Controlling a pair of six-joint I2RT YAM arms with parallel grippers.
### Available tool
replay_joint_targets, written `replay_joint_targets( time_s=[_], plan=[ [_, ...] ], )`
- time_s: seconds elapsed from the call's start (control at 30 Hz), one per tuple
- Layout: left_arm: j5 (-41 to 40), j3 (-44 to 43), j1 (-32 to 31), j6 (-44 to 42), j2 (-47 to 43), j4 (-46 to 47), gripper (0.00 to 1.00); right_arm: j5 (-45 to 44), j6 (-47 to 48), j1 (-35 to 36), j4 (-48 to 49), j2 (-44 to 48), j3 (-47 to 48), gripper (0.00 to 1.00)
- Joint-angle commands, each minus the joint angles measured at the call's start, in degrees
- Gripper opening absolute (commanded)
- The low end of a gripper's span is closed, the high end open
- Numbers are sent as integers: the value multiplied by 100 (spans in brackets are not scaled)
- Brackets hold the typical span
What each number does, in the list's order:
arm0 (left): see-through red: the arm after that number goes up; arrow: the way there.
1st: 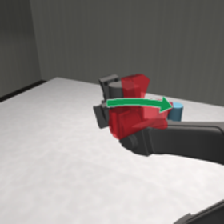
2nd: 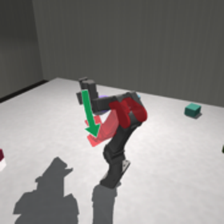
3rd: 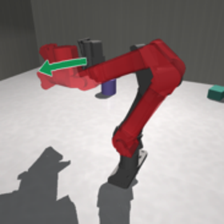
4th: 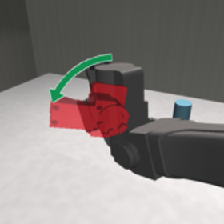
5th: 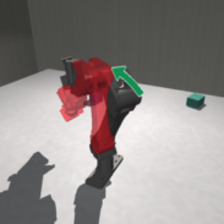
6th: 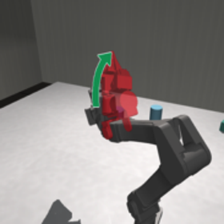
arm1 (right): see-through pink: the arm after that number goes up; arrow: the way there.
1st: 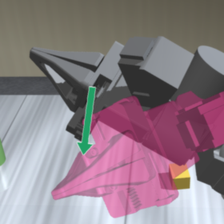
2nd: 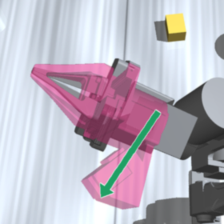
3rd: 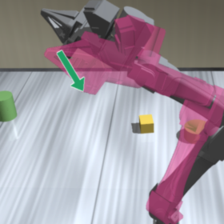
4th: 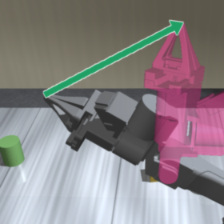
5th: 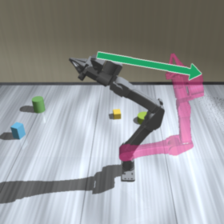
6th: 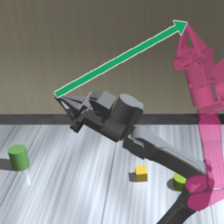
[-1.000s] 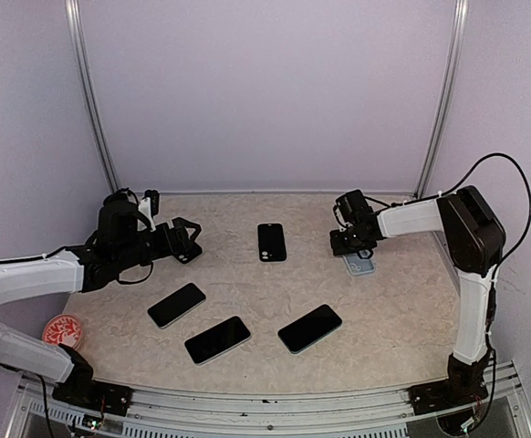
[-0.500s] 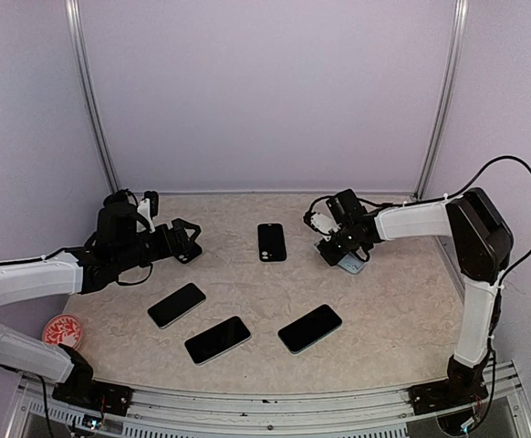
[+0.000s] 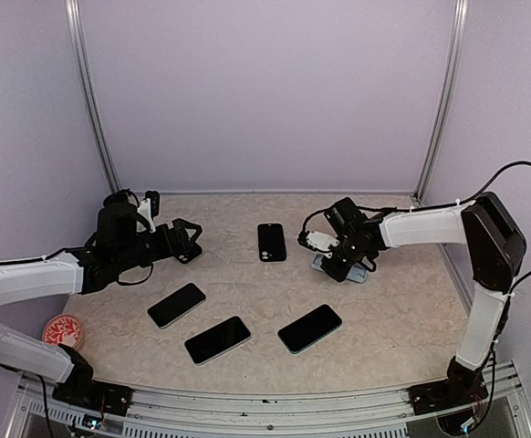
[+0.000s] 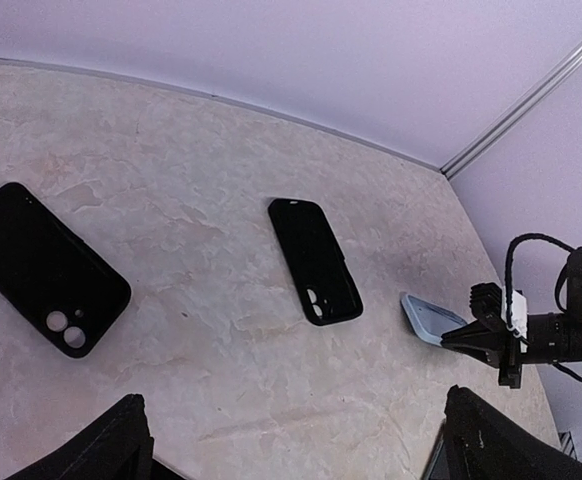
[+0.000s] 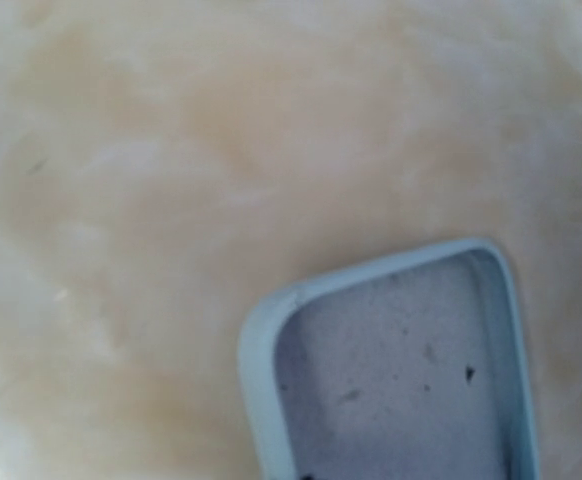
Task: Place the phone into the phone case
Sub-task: Move the phone case to the center of the board.
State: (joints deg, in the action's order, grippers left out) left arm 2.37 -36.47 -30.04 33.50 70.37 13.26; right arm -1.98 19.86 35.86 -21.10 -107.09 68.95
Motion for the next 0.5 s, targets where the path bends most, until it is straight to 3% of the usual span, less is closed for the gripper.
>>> replay_joint_targets(
  time_s=[0.0, 0.33, 0.47],
  plan=[
    [148, -35, -46, 43, 79, 172, 99, -226, 32, 182, -485, 247, -197, 0],
    [273, -102, -63, 96, 231, 252, 99, -769, -171, 346, -845, 251, -491, 0],
    [264, -136, -65, 78, 249, 248, 99, -1133, -352, 386, -953, 278, -505, 29]
  ],
)
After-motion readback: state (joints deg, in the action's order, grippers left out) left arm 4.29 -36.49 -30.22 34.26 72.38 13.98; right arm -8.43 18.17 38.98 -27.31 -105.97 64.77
